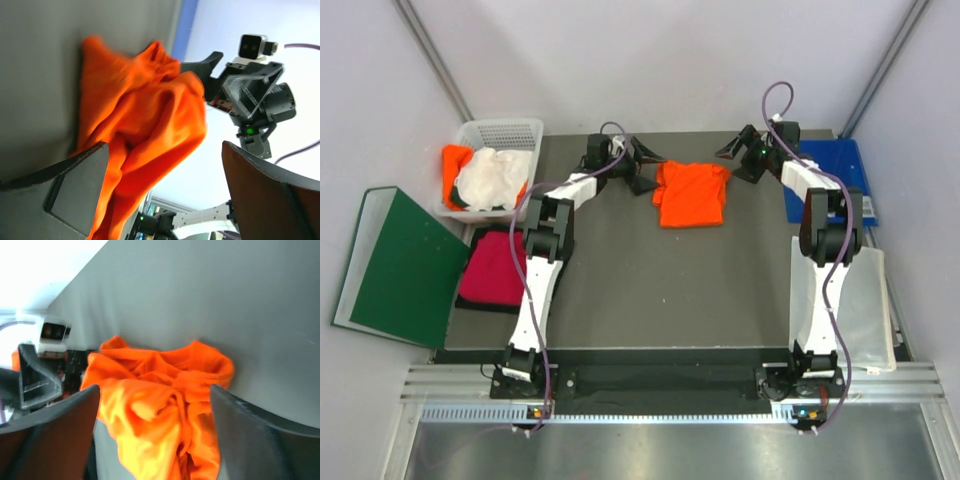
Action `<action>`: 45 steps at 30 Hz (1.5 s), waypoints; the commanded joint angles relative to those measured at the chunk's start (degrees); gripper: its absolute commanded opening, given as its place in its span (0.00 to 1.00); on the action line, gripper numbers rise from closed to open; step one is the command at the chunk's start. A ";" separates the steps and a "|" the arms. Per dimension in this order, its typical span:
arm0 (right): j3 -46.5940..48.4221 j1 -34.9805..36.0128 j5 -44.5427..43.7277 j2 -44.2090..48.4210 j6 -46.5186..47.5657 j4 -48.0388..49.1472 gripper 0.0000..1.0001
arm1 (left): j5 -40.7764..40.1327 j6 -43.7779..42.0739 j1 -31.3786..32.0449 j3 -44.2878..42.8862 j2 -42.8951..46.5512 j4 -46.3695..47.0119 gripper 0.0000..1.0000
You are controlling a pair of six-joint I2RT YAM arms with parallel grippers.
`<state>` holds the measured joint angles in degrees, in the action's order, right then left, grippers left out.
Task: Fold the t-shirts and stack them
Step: Fold the long partially folded tshirt into a neat square, then smooth out wrinkles on the folded tshirt
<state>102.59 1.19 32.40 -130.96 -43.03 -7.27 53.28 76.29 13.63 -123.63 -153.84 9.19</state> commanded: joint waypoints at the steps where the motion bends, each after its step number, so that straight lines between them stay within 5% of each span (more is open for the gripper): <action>1: -4.05 -0.40 -7.88 10.00 1.27 4.46 0.99 | -1.58 -11.12 -1.41 4.80 13.29 -5.29 0.99; 14: -25.67 -0.22 -2.09 20.65 3.30 0.85 1.00 | -9.06 -28.91 0.34 5.26 15.51 -28.31 0.99; 32: -24.98 -0.84 1.43 18.98 2.42 -2.49 1.00 | -18.91 -40.52 8.52 -0.64 8.12 -41.53 0.95; 34: -25.15 -0.75 1.70 18.98 2.42 -2.92 0.99 | -18.56 -40.08 9.31 -0.91 7.24 -41.54 0.87; 39: -26.56 -0.75 2.75 19.42 2.95 -3.28 0.99 | -19.17 -38.94 9.14 0.15 7.24 -41.44 0.00; 45: -28.58 -0.75 2.93 20.03 5.14 -5.03 0.99 | -17.86 -39.11 9.05 3.13 8.99 -41.01 0.00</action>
<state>74.91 0.93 34.20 -111.92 -40.03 -11.27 35.99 38.15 22.96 -122.80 -146.21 -29.91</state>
